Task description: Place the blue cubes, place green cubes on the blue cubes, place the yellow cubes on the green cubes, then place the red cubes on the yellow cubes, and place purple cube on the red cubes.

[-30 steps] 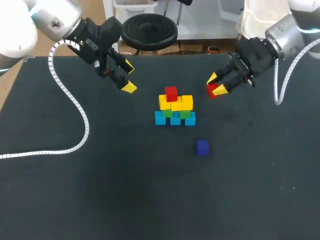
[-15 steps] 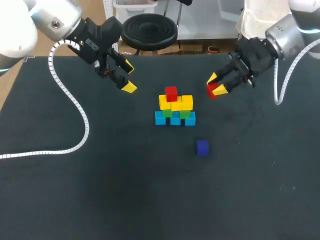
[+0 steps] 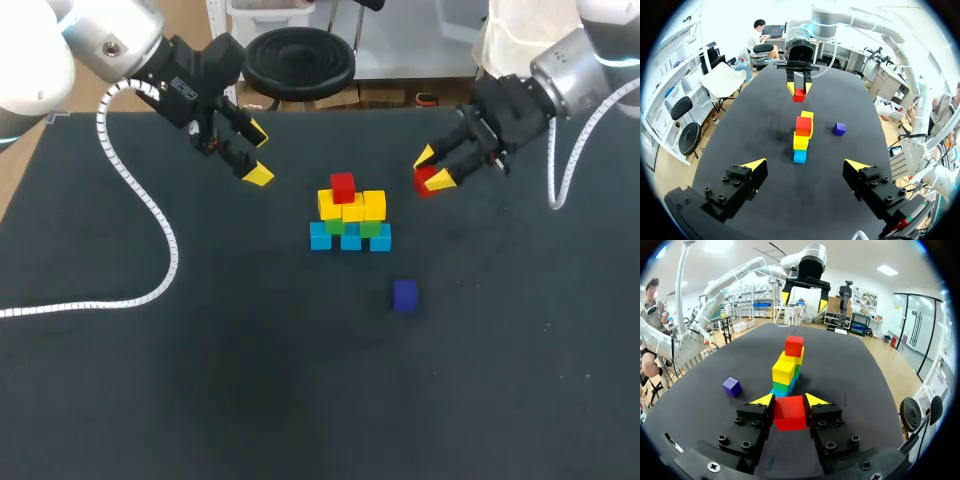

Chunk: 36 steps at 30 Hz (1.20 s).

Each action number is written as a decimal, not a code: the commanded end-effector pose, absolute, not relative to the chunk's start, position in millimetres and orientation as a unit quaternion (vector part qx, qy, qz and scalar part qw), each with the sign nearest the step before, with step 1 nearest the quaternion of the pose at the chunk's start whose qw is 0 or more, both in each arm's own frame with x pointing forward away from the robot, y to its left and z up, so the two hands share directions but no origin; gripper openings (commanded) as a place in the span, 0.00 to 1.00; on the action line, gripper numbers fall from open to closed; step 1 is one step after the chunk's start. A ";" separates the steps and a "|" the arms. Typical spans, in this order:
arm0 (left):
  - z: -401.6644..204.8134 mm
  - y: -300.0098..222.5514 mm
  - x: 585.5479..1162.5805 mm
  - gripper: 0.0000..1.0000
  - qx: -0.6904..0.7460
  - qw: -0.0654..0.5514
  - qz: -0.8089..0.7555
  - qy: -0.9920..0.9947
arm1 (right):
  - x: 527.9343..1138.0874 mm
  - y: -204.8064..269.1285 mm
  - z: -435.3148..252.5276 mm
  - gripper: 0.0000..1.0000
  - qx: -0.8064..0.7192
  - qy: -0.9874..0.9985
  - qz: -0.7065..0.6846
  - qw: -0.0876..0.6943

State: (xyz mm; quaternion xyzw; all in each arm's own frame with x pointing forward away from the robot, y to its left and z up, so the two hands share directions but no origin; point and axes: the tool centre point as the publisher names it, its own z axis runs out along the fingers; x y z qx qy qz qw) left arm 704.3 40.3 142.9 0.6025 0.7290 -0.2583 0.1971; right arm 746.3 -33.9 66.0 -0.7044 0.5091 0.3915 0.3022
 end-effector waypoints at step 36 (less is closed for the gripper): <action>143.4 40.1 703.8 1.00 0.602 0.196 -0.257 0.730 | 683.5 -1.8 101.5 0.00 -0.617 0.665 0.274 0.321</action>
